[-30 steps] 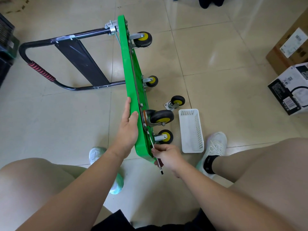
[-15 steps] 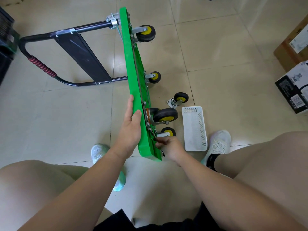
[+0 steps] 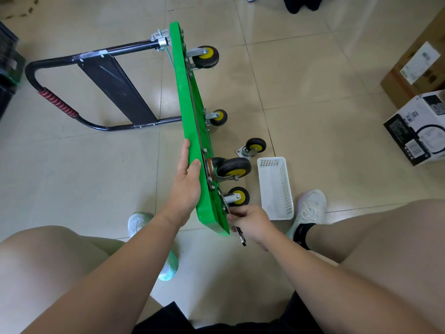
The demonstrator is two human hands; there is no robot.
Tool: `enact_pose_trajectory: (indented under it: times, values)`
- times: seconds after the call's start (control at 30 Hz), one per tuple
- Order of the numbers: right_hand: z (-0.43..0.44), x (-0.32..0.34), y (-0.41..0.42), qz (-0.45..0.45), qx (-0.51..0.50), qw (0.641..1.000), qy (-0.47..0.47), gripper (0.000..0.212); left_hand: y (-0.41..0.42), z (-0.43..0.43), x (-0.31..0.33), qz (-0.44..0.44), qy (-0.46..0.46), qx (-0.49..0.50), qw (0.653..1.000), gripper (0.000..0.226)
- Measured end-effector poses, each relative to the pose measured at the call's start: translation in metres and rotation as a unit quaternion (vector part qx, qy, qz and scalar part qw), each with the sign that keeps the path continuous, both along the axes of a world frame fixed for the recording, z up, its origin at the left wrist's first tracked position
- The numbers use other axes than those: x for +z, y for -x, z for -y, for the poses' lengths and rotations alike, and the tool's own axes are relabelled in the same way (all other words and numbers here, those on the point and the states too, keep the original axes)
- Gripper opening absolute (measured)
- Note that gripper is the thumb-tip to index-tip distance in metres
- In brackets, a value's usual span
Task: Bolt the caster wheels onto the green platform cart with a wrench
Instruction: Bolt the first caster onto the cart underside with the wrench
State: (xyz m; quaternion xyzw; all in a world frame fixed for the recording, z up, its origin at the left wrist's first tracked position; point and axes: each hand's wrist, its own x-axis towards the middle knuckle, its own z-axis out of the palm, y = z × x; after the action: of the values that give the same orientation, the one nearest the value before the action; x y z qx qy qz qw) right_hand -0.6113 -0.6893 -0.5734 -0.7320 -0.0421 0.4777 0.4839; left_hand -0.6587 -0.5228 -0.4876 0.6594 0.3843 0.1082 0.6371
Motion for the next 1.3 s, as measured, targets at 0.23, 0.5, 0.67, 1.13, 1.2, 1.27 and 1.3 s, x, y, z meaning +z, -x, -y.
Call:
enact_pose_trajectory:
  times: [0.23,0.5,0.67,1.13,1.2,1.27,1.3]
  values:
    - [-0.001,0.031,0.015,0.001,-0.01,1.0,-0.023,0.022,0.0,0.003,0.005,-0.01,0.0,0.004,1.0,0.053]
    - [-0.005,0.042,0.017,-0.057,-0.06,0.996,-0.034,0.016,0.002,0.004,0.009,-0.018,0.007,-0.002,1.0,0.053]
    - [-0.003,0.046,0.019,-0.085,-0.106,0.99,-0.033,0.019,0.001,0.003,0.007,-0.015,0.011,-0.006,1.0,0.053]
    - [-0.015,0.04,0.029,0.012,-0.156,0.987,0.025,0.025,0.0,0.002,0.002,0.003,0.01,-0.006,1.0,0.054]
    - [-0.018,0.043,0.031,0.03,-0.141,0.989,0.02,0.021,0.001,0.002,0.002,0.002,0.008,-0.007,1.0,0.054]
    - [-0.018,0.044,0.033,0.054,-0.122,0.991,0.019,0.024,0.001,0.002,0.003,-0.002,0.007,-0.008,1.0,0.054]
    - [-0.018,0.044,0.034,0.071,-0.11,0.991,0.023,0.027,0.002,0.002,0.003,-0.003,0.006,-0.009,1.0,0.054]
